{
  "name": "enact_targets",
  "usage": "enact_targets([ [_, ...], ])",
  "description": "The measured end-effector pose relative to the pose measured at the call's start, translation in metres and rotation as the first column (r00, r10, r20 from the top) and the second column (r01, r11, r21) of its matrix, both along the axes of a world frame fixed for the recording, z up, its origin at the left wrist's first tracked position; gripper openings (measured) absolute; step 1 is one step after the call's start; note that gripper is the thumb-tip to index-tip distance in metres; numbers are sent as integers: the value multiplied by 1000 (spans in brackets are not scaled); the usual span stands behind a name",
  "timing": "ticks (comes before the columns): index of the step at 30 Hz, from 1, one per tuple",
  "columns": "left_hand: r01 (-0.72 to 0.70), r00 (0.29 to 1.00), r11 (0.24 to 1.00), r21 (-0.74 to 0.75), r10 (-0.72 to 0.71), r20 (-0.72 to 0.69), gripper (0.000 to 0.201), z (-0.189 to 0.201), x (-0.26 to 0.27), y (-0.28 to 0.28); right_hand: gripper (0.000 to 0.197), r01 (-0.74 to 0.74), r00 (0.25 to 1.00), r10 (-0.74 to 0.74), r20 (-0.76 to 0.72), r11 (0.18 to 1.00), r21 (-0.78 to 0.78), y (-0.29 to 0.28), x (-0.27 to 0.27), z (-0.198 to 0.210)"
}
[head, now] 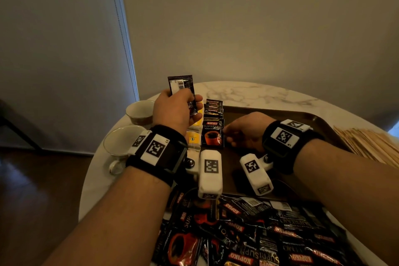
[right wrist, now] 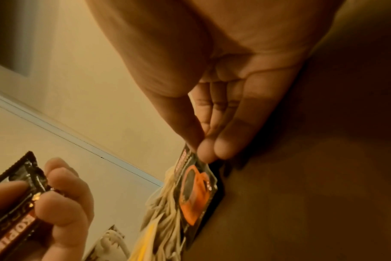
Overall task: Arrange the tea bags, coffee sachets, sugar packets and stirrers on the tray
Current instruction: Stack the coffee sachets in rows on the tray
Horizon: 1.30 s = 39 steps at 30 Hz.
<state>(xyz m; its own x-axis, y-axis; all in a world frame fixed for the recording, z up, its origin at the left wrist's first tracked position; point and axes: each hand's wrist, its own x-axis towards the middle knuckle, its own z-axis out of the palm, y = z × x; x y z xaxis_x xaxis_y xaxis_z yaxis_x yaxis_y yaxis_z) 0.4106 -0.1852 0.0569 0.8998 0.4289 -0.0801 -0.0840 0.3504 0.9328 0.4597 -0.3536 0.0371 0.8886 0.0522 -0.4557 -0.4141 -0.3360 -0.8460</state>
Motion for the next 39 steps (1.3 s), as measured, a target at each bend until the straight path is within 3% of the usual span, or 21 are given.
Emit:
enact_targets([
  [11, 17, 999, 997, 69, -19, 26, 21, -5, 0, -4, 8, 16, 1000, -16, -12, 1000, -3, 0, 1, -1],
  [14, 40, 998, 993, 113, -45, 44, 21, -10, 0, -8, 10, 56, 998, -53, -28, 992, 117, -5, -1, -1],
  [17, 72, 995, 983, 168, -83, 58, 21, -14, 0, -14, 11, 96, 995, -102, -3, 930, 355, -16, -7, 3],
  [19, 102, 991, 974, 200, -118, 69, 23, -14, -2, -18, 11, 64, 997, -74, 5, 894, 443, -25, -14, 8],
  [23, 186, 976, 941, 284, -209, 53, 45, -13, -7, -24, 36, -74, 997, 76, 16, 876, 476, -37, -32, 16],
  [26, 246, 965, 908, 339, -264, 8, 52, -16, -8, -28, 21, -159, 987, 125, 103, 873, 462, -38, -40, 11],
  [29, 276, 959, 917, 289, -283, -18, 48, -15, -9, -30, 13, -145, 987, 95, 127, 868, 476, -39, -36, 4],
  [34, 228, 972, 974, 12, -228, 48, 32, -8, -6, -27, 15, -103, 991, 42, 126, 842, 530, -43, -31, 0],
  [39, 259, 963, 962, 83, -263, 54, 20, -10, -7, -26, 17, -177, 976, 93, 198, 868, 463, -41, -33, 2],
])
